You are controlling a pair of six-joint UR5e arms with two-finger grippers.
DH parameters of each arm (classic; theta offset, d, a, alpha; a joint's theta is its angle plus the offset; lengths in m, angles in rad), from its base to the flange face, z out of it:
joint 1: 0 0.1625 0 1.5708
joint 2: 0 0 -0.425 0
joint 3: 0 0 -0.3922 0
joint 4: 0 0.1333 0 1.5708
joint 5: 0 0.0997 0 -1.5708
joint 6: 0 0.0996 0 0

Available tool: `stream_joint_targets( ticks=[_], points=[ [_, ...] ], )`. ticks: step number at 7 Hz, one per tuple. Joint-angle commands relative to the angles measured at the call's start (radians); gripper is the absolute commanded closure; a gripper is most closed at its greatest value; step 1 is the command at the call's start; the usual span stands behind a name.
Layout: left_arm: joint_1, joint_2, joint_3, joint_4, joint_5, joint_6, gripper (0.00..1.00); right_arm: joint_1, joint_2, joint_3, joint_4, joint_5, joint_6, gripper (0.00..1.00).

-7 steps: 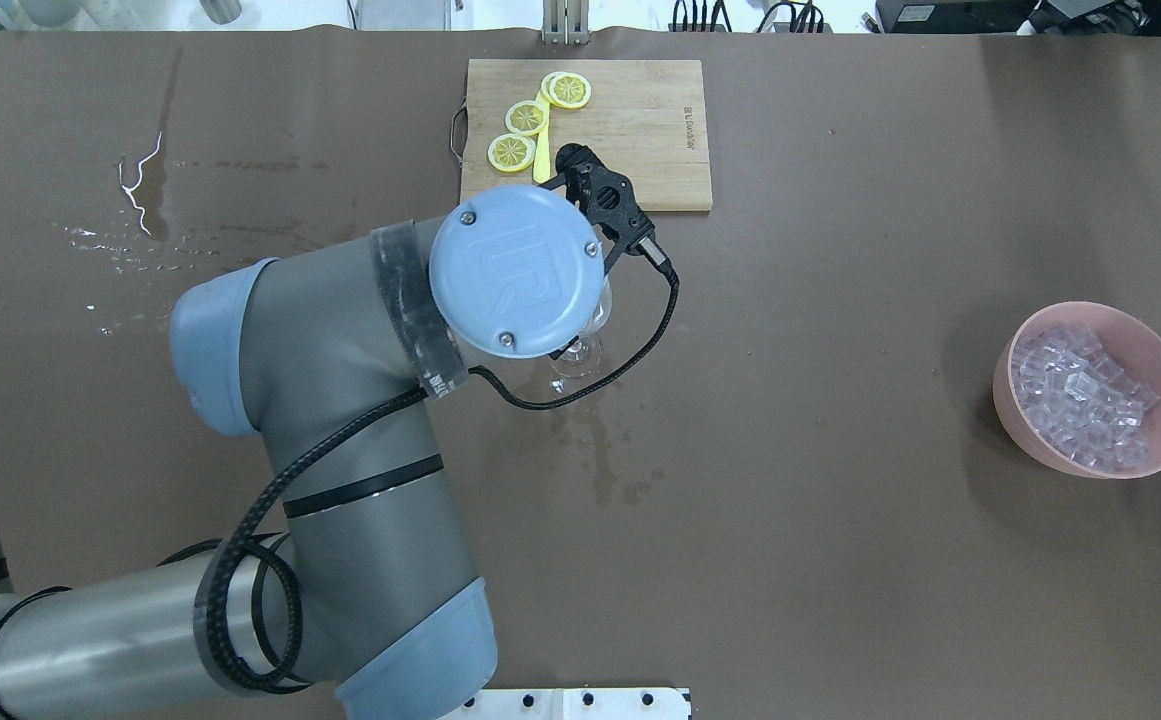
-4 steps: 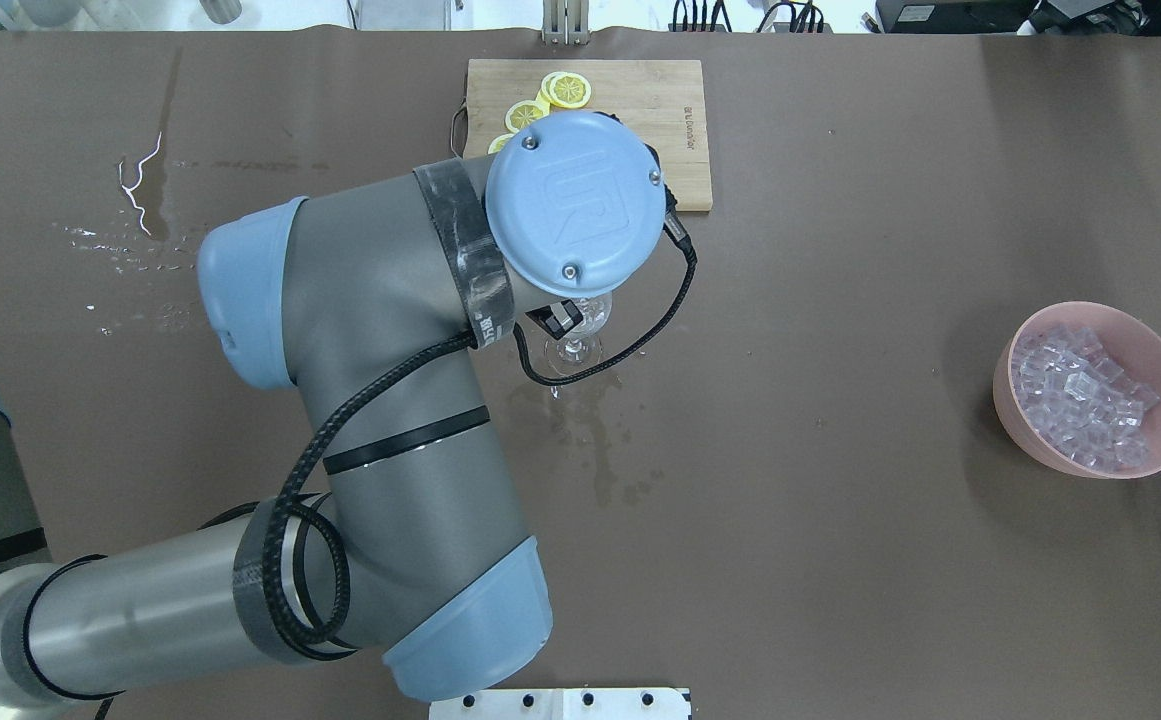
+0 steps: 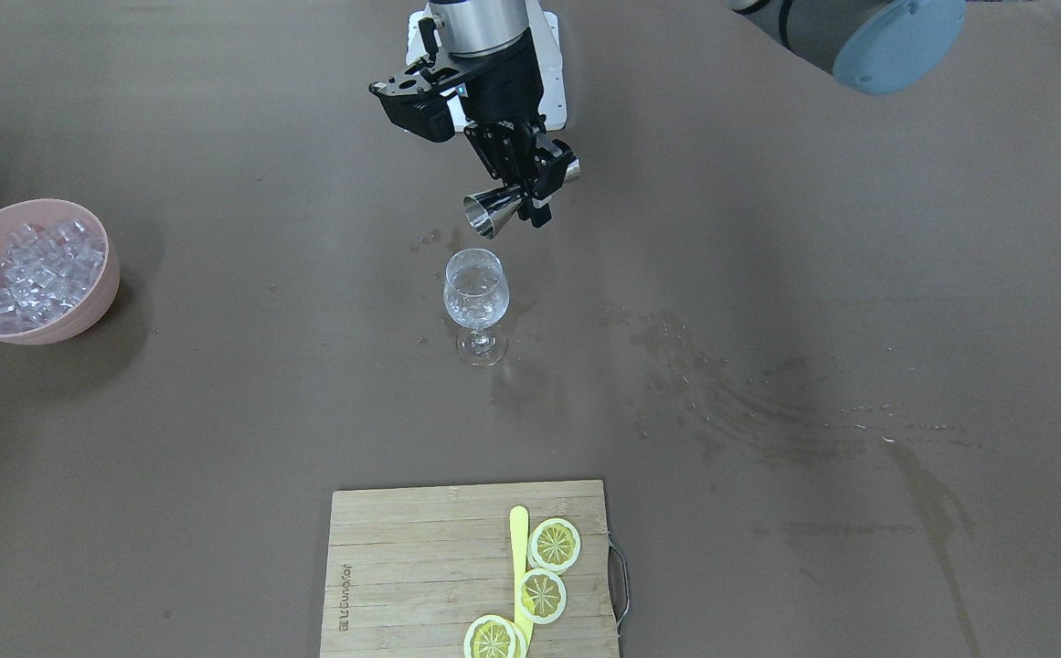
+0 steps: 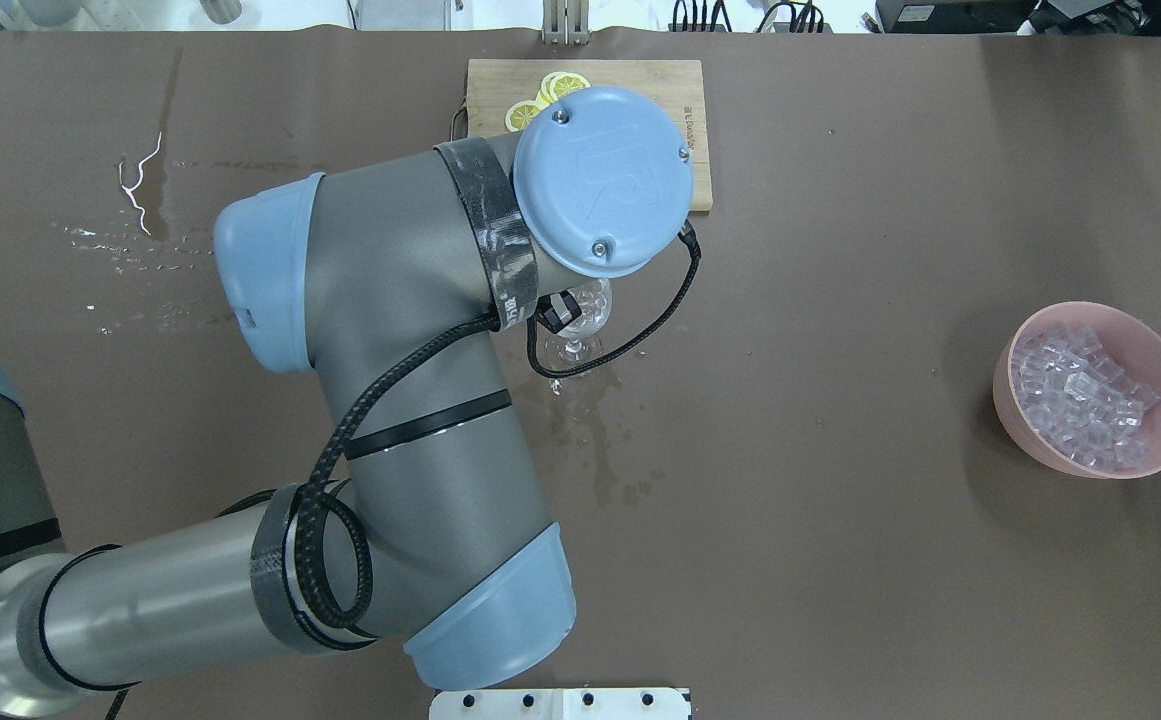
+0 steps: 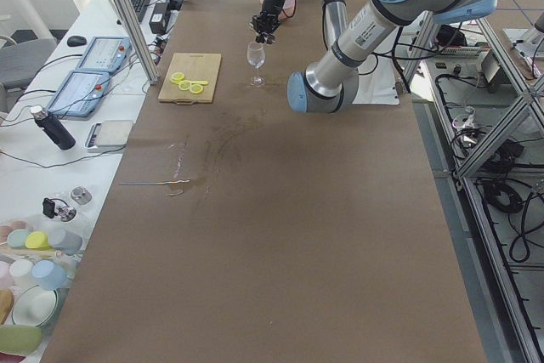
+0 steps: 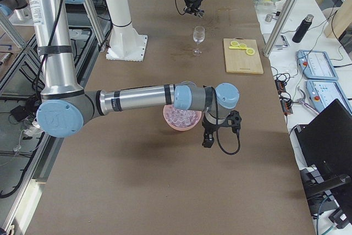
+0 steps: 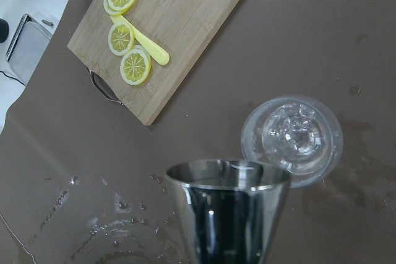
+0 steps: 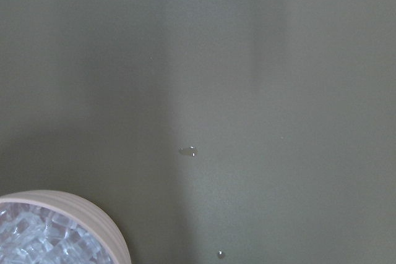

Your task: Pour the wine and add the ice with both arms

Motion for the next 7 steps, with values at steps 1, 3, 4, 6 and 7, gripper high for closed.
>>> stream_joint_targets(
  ticks=[1,3,4,6,7],
  points=[
    [0.0,0.007,-0.005,-0.013,0.0,-0.001,1.0,0.0,-0.001,-0.001,0.0,0.0,0.001,0.0],
    [-0.011,0.081,-0.066,-0.135,0.008,-0.016,1.0,-0.001,0.002,-0.001,0.0,0.0,0.003,0.0],
    [-0.034,0.167,-0.109,-0.253,0.008,-0.018,1.0,0.0,0.002,0.001,0.0,0.0,0.003,0.0],
    [-0.063,0.343,-0.163,-0.565,0.022,-0.131,1.0,0.0,-0.003,0.022,0.0,0.0,0.001,0.0],
    [-0.069,0.422,-0.175,-0.703,0.039,-0.144,1.0,0.0,-0.005,0.03,0.0,0.0,0.001,0.0]
  ],
)
